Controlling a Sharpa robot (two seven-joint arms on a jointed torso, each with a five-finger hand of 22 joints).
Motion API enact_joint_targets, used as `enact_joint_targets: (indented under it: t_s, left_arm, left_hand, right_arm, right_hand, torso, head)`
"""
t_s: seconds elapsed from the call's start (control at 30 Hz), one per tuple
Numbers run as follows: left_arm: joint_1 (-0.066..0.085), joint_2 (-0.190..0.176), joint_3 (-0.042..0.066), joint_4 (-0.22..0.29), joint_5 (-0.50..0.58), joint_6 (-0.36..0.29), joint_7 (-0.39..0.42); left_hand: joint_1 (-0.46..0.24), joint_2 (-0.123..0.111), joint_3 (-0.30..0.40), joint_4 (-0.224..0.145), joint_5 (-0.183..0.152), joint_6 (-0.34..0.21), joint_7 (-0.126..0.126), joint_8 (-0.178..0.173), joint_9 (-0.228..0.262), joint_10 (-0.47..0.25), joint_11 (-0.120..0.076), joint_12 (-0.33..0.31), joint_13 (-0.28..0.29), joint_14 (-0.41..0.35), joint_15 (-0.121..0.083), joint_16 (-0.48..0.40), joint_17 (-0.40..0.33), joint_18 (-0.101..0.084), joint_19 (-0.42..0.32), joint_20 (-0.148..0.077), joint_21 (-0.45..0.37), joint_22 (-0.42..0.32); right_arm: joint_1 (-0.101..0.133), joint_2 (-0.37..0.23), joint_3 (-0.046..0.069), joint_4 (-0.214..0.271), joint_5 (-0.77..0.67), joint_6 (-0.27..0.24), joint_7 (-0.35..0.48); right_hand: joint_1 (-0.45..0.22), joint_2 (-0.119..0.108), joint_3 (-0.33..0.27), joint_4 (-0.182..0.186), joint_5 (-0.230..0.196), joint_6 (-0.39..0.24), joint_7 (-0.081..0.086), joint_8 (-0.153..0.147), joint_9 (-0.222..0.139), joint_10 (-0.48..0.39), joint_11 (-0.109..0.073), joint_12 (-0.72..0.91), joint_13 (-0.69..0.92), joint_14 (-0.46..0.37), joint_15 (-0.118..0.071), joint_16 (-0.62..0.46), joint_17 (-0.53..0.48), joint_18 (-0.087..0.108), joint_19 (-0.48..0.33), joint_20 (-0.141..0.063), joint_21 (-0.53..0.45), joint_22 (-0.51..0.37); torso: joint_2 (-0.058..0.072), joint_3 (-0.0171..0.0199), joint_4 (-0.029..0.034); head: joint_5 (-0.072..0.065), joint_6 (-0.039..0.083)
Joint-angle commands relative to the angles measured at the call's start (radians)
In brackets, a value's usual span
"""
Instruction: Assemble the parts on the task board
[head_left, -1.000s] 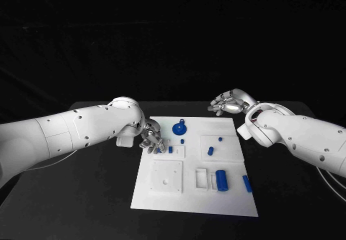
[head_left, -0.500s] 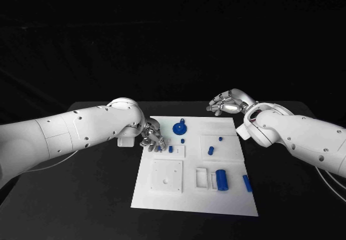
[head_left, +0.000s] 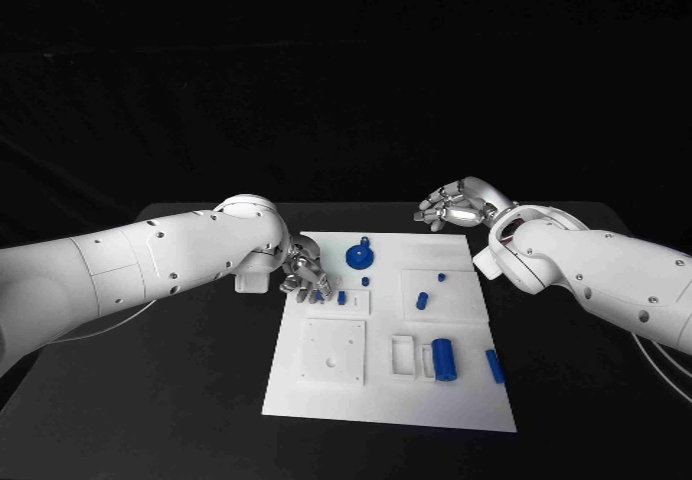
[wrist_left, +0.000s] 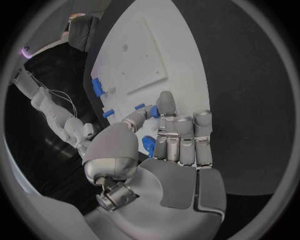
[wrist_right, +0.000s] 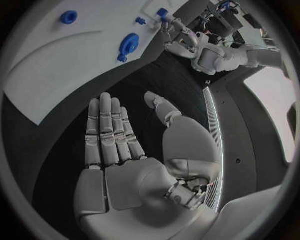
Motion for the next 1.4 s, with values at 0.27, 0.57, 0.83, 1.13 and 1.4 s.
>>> enact_joint_targets:
  t_s: [0.27,0.57,0.83,1.13,1.4]
  left_arm:
    - [-0.008,0.004,-0.004,-0.001,0.010,-0.037,-0.012]
    - [-0.008,0.005,-0.004,-0.009,0.017,-0.102,-0.013]
    - [-0.008,0.005,-0.004,-0.012,0.020,-0.127,-0.014]
    - [-0.008,0.005,-0.004,-0.013,0.024,-0.108,-0.016]
    - [-0.008,0.002,-0.004,-0.011,0.025,-0.089,-0.006]
  left_hand:
    - [0.012,0.013,0.128,-0.103,-0.090,0.001,0.007,-0.025,-0.001,-0.003,0.004,-0.009,-0.009,0.030,-0.029,-0.006,-0.002,0.013,0.005,-0.130,0.003,-0.002]
    - [0.013,0.018,0.129,-0.099,-0.118,-0.005,0.008,-0.031,0.000,-0.004,0.005,-0.009,-0.010,0.030,-0.028,-0.007,-0.002,0.013,0.005,-0.130,0.002,-0.002]
    - [0.011,0.021,0.129,-0.084,-0.150,-0.017,0.012,-0.041,0.000,-0.005,0.007,-0.008,-0.010,0.031,-0.027,-0.009,-0.003,0.014,0.007,-0.131,0.002,-0.003]
    - [0.012,0.020,0.130,-0.084,-0.152,-0.018,0.012,-0.042,0.001,-0.005,0.007,-0.008,-0.011,0.031,-0.027,-0.009,-0.003,0.015,0.007,-0.132,0.002,-0.003]
    - [0.023,0.020,0.135,-0.090,-0.152,-0.016,0.011,-0.043,0.003,-0.004,0.007,-0.006,-0.011,0.031,-0.027,-0.009,-0.003,0.016,0.006,-0.132,0.002,-0.003]
  right_arm:
    - [-0.002,0.001,0.000,0.000,-0.001,0.010,0.009]
    - [-0.002,0.001,0.000,-0.001,-0.001,0.011,0.008]
    - [-0.003,0.001,0.000,-0.001,-0.001,0.011,0.008]
    - [-0.003,0.000,0.000,-0.002,-0.001,0.012,0.008]
    - [-0.004,0.001,0.000,-0.002,-0.001,0.014,0.008]
  right_hand:
    - [-0.011,-0.003,-0.005,-0.001,0.003,-0.009,0.000,0.005,-0.002,-0.007,-0.003,0.004,-0.001,-0.001,0.002,-0.006,0.002,0.007,-0.008,-0.001,-0.007,0.001]
    - [-0.011,-0.002,-0.005,-0.001,0.003,-0.009,0.000,0.005,-0.002,-0.007,-0.003,0.004,-0.001,-0.001,0.002,-0.007,0.002,0.007,-0.008,-0.001,-0.007,0.001]
    - [-0.011,-0.002,-0.006,-0.001,0.003,-0.009,0.000,0.005,-0.002,-0.007,-0.003,0.004,-0.001,-0.001,0.002,-0.007,0.002,0.007,-0.008,-0.001,-0.007,0.001]
    - [-0.011,-0.002,-0.006,-0.001,0.003,-0.009,0.000,0.005,-0.002,-0.007,-0.003,0.004,-0.002,-0.001,0.002,-0.007,0.002,0.007,-0.008,-0.001,-0.007,0.001]
    - [-0.011,-0.002,-0.006,-0.001,0.003,-0.009,0.000,0.005,-0.002,-0.007,-0.003,0.004,-0.002,-0.001,0.002,-0.007,0.003,0.007,-0.008,-0.001,-0.007,0.001]
  torso:
    - [0.000,-0.0006,0.0008]
    - [0.000,-0.0002,0.0003]
    - [0.000,-0.0001,-0.0002]
    - [0.000,0.0000,0.0007]
    - [0.000,-0.0004,0.0002]
  head:
    - [-0.002,0.000]
    - [-0.001,-0.001]
    - [-0.001,-0.001]
    - [-0.001,-0.001]
    - [0.000,-0.001]
